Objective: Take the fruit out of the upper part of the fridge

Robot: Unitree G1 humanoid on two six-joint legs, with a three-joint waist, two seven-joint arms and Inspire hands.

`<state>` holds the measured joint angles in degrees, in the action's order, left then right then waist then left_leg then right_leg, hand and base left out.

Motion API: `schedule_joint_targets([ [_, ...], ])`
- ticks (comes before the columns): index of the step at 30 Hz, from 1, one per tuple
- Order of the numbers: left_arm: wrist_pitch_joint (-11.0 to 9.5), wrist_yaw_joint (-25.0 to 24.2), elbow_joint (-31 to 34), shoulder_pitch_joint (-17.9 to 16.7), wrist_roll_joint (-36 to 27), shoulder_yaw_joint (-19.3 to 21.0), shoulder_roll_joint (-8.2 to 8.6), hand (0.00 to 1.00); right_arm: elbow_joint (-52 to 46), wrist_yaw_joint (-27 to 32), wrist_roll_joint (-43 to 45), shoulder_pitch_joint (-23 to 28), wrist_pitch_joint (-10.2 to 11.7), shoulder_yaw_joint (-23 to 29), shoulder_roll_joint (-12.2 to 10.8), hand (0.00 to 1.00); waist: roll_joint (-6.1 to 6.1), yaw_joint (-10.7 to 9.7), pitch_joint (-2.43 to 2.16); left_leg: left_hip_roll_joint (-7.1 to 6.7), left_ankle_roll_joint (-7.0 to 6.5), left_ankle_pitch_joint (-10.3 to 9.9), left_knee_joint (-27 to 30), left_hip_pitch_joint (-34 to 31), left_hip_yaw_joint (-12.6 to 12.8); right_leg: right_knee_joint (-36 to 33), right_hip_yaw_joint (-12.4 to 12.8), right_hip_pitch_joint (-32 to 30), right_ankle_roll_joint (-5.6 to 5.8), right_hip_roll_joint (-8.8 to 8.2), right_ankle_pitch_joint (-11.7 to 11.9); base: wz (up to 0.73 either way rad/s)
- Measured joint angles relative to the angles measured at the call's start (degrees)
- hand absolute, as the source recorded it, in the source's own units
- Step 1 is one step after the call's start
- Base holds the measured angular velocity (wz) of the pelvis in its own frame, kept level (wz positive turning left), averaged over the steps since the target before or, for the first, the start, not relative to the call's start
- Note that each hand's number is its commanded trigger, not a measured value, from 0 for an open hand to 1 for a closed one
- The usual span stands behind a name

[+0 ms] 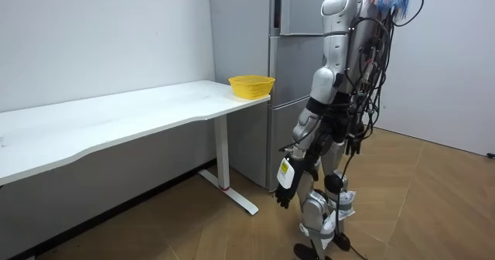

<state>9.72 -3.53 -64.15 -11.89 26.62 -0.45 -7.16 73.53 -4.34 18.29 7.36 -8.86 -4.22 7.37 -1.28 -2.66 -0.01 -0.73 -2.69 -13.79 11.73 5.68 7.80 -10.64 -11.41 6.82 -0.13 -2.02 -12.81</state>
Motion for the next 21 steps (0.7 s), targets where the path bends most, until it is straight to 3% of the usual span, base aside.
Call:
schedule_joint_targets([
  [21,0.03,-1.76,-0.08,-0.03,-0.06,-0.2,-0.02,0.0,0.19,-0.02,0.05,-0.54,-0.01,0.02,0.0,0.0,-0.06,0.04,-0.01,-0.01,0.0,0.0,0.11,0.09,-0.03,-0.04,0.12,0.1,0.0,0.01,0.0,0.0],
])
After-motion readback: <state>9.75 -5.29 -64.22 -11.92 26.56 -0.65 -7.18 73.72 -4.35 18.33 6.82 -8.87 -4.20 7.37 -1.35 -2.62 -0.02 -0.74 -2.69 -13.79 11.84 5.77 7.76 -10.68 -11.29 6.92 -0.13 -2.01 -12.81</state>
